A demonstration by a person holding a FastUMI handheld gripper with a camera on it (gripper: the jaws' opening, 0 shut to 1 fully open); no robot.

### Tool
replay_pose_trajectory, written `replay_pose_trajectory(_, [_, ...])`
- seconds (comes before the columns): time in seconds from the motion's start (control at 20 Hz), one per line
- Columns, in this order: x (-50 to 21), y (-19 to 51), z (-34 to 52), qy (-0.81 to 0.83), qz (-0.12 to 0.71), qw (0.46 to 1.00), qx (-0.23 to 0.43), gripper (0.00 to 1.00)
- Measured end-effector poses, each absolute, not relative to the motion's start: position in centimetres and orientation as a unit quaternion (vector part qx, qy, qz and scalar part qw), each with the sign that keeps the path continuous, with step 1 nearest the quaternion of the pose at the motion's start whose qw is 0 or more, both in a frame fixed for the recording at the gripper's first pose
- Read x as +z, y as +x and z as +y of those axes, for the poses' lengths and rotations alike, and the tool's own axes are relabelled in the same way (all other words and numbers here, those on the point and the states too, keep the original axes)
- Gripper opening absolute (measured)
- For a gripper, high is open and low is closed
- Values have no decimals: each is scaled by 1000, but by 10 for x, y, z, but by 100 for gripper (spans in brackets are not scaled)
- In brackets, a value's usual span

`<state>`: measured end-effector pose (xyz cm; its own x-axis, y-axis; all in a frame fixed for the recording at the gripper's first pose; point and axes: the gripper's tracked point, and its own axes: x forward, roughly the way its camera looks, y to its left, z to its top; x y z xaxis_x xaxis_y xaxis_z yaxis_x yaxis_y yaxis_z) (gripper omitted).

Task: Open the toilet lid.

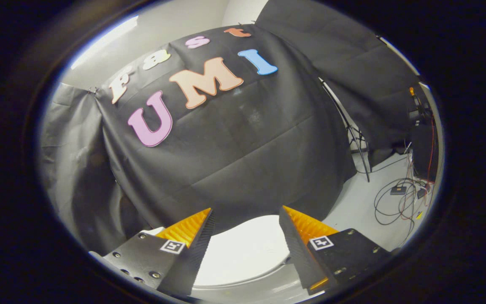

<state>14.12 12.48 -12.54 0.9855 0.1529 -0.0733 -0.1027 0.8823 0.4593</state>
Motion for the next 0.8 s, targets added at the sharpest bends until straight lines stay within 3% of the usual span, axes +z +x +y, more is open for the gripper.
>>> replay_pose_trajectory(0.3, [-165, 145, 132, 287, 43, 956, 41, 91])
replay_pose_trajectory(0.55, [-225, 141, 142, 342, 83, 935, 33, 92])
replay_pose_trajectory(0.8, [-270, 137, 111, 392, 96, 915, -29, 92])
